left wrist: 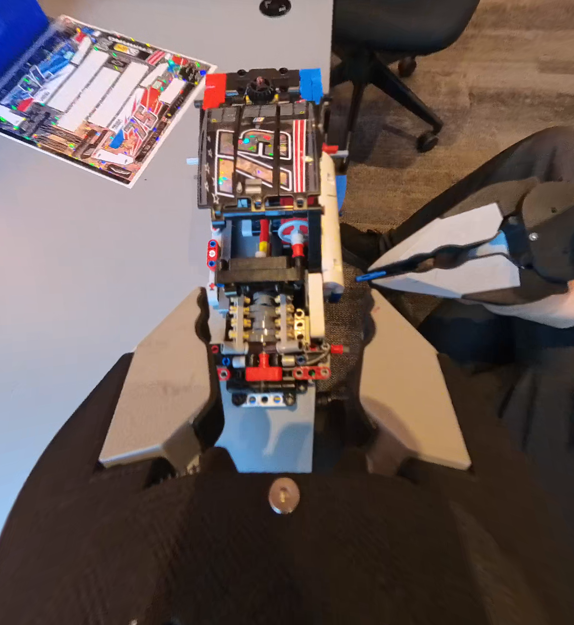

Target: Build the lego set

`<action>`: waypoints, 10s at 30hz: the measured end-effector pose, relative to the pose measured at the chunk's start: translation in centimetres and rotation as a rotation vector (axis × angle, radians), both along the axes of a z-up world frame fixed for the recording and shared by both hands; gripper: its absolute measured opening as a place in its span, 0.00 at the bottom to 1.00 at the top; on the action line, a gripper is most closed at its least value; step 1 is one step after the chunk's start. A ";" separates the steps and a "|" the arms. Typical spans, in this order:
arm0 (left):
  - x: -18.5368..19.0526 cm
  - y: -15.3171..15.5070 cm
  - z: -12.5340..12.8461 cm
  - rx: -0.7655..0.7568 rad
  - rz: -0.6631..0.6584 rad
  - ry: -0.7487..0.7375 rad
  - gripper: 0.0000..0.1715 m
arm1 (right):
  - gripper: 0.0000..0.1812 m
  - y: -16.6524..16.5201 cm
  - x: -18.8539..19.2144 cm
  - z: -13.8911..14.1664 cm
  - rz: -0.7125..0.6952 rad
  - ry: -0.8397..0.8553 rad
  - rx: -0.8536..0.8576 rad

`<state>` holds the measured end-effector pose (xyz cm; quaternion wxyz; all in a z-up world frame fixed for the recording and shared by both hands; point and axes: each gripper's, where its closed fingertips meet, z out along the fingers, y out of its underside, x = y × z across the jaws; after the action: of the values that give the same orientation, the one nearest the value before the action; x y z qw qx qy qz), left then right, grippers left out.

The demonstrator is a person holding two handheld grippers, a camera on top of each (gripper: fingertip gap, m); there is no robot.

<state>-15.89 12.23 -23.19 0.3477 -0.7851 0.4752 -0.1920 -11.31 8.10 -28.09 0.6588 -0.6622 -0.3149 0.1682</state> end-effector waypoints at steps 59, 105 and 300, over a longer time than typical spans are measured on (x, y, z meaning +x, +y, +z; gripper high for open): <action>2.0 0.7 -4.3 0.056 0.026 0.163 0.54 | 0.01 0.8 -0.4 0.5 -0.031 0.165 0.060; 3.7 -5.4 0.6 0.260 -0.125 0.238 0.23 | 0.01 -1.5 1.6 2.2 0.422 0.255 -0.143; 5.2 2.5 -3.8 0.078 0.157 0.155 0.56 | 0.01 1.7 1.9 0.3 -0.128 0.462 0.123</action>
<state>-10.70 14.75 -26.95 0.3543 -0.8182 0.4449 -0.0842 -9.44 9.78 -27.75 0.7617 -0.5835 -0.1229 0.2535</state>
